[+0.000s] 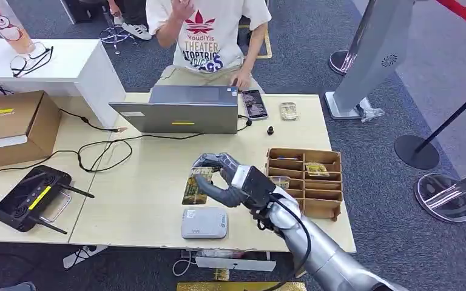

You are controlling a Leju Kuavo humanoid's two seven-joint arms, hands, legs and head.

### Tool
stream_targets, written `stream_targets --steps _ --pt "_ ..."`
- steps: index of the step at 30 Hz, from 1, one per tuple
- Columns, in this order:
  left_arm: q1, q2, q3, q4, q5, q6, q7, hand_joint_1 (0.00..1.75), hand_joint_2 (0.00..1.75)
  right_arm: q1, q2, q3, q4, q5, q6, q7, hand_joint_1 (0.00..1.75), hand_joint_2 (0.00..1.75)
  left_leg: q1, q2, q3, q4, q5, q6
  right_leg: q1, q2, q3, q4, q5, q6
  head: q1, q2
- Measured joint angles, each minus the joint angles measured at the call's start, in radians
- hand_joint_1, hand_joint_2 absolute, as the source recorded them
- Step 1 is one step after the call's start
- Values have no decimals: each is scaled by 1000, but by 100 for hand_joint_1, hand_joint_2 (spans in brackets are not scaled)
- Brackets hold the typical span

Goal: Pass the card to the sensor for recognition and then transmit it.

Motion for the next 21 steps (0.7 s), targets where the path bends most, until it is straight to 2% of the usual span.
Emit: stream_targets --steps 4,15,21 --pt "-4 -11 0 0 -19 15 -5 0 0 4 0 41 41 -2 -1 19 175 175 0 0 0 0 0 0 0 0 0 0 0 0 0 0" --pt "-9 -18 0 0 -42 8 -4 0 0 32 0 103 109 -2 -12 49 175 175 0 0 0 0 0 0 0 0 0 0 0 0 0 0" --pt "-9 -18 0 0 -45 6 -4 0 0 37 0 135 155 -2 -21 46 175 175 0 0 0 0 0 0 0 0 0 0 0 0 0 0"
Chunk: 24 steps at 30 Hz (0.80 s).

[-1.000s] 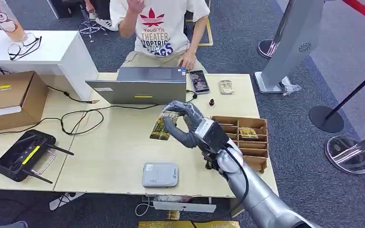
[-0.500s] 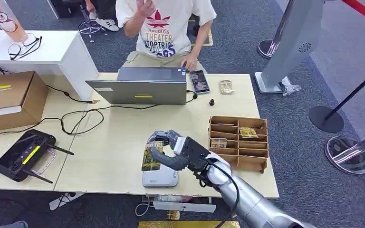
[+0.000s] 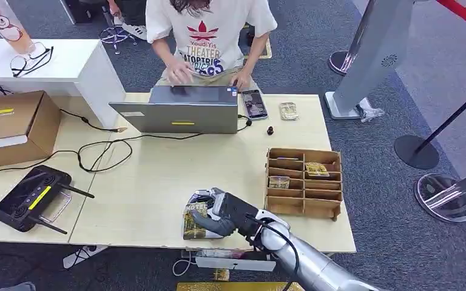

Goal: Pass the card to the sensor for recognition and then transmit it.

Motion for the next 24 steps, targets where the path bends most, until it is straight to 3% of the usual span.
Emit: stream_targets --steps 7,17,24 --pt "-1 0 0 0 -10 3 3 0 0 -1 13 39 77 5 -9 9 175 175 0 0 0 0 0 0 0 0 0 0 0 0 0 0" --pt "-7 -14 0 0 -14 27 11 0 0 -30 93 79 246 5 -76 21 175 175 0 0 0 0 0 0 0 0 0 0 0 0 0 0" --pt "-6 -5 0 0 -24 -18 8 0 0 -54 126 79 325 3 -116 24 175 175 0 0 0 0 0 0 0 0 0 0 0 0 0 0"
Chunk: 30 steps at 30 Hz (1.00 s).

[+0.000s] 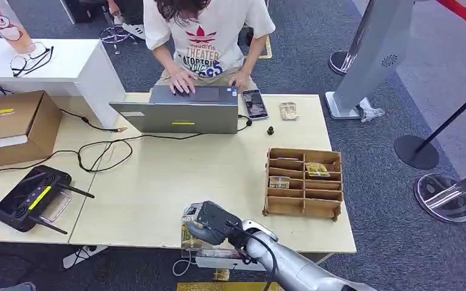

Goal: Pass the card to the sensor for recognition and then transmit it.

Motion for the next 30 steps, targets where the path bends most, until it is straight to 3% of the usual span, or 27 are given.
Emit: stream_targets --steps 30 --pt "-16 2 -2 0 -34 -1 29 0 0 -72 12 -123 77 -6 -129 -12 175 175 0 0 0 0 0 0 0 0 0 0 0 0 0 0"
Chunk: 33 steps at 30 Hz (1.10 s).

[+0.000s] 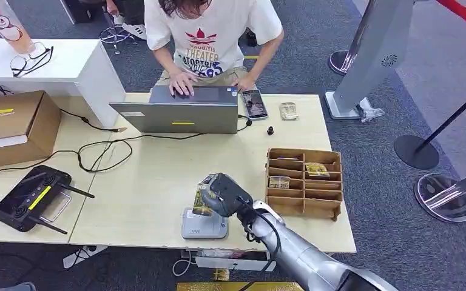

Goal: Pass the card to the sensor for recognition and then transmit it.

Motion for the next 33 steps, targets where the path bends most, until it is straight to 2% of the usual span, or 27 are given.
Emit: stream_targets --steps 14,33 --pt "-8 -6 -14 0 -13 6 1 0 0 0 0 -29 71 45 -27 15 175 175 0 0 0 0 0 0 0 0 0 0 0 0 0 0" --pt "-13 -15 -25 0 -19 9 3 0 0 20 0 -30 131 123 -24 62 175 175 0 0 0 0 0 0 0 0 0 0 0 0 0 0"
